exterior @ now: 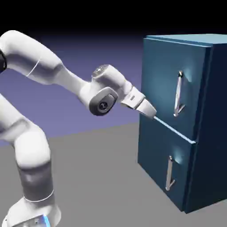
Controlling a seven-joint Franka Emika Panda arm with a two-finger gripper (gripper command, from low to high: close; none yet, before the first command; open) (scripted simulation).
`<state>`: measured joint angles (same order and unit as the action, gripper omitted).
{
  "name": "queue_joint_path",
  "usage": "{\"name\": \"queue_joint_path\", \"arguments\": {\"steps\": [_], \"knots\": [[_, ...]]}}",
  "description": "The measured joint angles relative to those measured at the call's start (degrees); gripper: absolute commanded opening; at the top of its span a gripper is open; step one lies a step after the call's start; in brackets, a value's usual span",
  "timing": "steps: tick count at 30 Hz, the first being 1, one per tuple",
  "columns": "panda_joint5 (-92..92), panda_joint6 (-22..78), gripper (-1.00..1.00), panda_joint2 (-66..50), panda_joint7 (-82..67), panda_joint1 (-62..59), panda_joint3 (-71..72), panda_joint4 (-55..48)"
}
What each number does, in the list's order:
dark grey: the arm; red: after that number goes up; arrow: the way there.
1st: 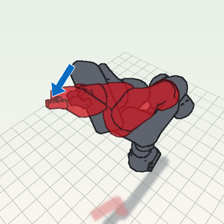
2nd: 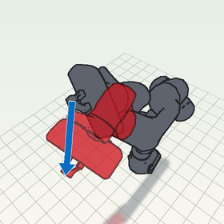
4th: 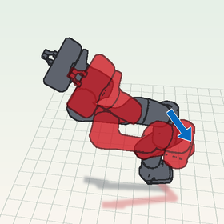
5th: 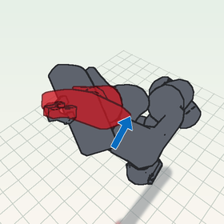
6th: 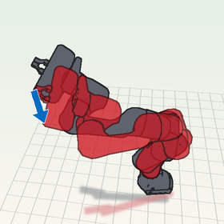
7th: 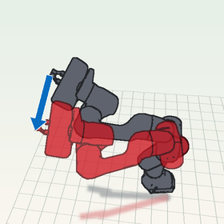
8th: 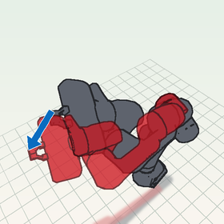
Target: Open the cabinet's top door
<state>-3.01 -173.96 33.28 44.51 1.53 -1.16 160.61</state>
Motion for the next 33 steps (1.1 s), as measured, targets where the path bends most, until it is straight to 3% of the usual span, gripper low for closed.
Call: {"name": "queue_joint_path", "arguments": {"steps": [33], "knots": [[-82.23, 1.35, 0.0, 16.93, 56.2, 23.15, -31.75, -10.71]]}}
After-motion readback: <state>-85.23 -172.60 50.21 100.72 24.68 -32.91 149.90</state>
